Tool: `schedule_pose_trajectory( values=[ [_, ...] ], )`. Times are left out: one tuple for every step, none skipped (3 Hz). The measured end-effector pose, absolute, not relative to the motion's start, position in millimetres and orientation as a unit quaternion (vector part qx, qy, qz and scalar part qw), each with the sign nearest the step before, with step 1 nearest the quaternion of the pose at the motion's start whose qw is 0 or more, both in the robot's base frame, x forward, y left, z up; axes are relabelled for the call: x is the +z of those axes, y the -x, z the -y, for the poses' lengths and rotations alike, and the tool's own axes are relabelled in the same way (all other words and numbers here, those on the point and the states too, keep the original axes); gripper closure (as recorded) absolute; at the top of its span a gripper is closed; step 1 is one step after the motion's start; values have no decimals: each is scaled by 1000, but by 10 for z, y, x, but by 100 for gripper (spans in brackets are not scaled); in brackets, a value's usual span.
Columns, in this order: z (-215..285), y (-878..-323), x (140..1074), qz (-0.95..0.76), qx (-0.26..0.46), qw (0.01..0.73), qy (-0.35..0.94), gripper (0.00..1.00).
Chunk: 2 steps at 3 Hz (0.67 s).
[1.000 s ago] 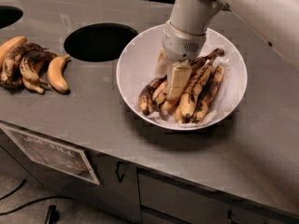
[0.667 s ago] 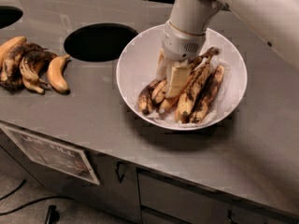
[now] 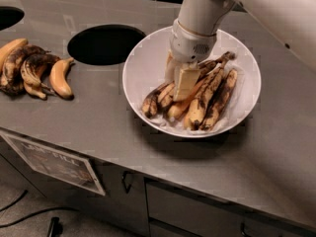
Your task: Pick banana from white bowl
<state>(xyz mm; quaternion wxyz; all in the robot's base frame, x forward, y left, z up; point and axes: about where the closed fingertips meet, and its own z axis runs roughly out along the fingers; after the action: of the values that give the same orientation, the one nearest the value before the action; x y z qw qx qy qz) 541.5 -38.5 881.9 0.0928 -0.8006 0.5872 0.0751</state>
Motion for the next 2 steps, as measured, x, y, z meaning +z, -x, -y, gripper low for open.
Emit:
schedule_pose_trajectory(
  values=[
    [338, -5385, 8979, -587, 52, 105, 801, 100],
    [305, -5318, 9154, -587, 27, 115, 801, 100]
  ],
)
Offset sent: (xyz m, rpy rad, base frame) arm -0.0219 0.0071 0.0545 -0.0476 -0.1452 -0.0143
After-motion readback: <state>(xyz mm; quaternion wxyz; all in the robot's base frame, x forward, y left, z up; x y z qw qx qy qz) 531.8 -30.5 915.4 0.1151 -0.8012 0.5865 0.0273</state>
